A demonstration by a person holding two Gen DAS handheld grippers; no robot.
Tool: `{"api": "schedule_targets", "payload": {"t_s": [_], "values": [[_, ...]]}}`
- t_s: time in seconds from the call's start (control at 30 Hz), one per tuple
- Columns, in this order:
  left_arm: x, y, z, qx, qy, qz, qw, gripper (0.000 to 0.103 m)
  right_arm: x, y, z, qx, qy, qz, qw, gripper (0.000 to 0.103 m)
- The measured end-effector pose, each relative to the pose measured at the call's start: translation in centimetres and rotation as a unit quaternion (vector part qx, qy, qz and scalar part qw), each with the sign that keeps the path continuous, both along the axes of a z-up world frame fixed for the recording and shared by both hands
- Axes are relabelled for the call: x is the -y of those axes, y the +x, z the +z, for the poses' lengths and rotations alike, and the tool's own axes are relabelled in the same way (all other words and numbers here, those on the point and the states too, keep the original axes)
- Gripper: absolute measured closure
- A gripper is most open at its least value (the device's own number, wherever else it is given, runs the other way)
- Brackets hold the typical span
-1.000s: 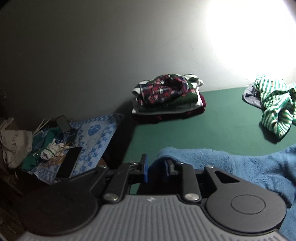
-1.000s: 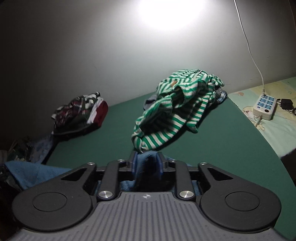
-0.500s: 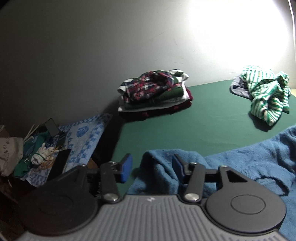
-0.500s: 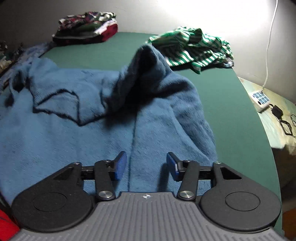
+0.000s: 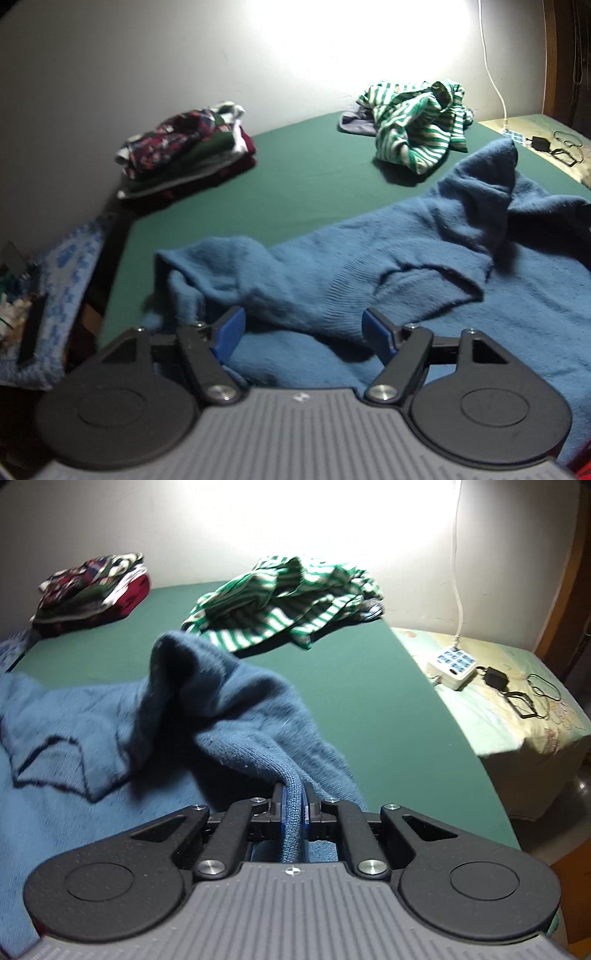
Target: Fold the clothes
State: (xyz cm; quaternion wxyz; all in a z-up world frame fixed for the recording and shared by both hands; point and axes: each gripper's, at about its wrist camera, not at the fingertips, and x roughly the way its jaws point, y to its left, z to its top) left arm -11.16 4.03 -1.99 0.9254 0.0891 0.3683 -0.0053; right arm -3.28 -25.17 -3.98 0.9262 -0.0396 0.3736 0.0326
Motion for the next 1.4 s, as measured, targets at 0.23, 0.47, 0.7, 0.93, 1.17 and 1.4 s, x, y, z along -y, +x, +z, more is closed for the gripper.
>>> {"api": "schedule_targets", "payload": {"t_s": [0.23,0.47,0.7,0.93,1.17,1.4], "values": [[-1.3,1.8,-1.8,-0.049,-0.096,0.01,0.9941,0.029,1.5,3.2,0.9,0.041,-0.014,-0.049,0.998,0.095],[-2.1,3.0,-2.1,-0.055,-0.13,0.028,0.9896,0.025,0.7,4.1,2.0,0.037,-0.036,-0.028,0.998,0.073],[-4.0,4.4,-1.7,-0.049,-0.187,0.052,0.9797,0.02,-3.1,1.6,4.0,0.007,0.095,0.138,0.986,0.037],[-2.9,7.3,-2.4,-0.05,-0.174,0.069,0.981,0.034,-8.3,4.7,0.3,-0.048,0.023,0.129,0.99,0.047],[-2.8,8.9,-2.8,-0.043,-0.149,0.099,0.9829,0.095,-7.1,6.6,-0.9,-0.064,0.075,0.122,0.988,0.09],[-3.5,12.9,-0.5,-0.002,-0.134,0.114,0.9843,0.098,-7.4,10.1,1.9,0.005,0.108,0.111,0.988,0.092]]}}
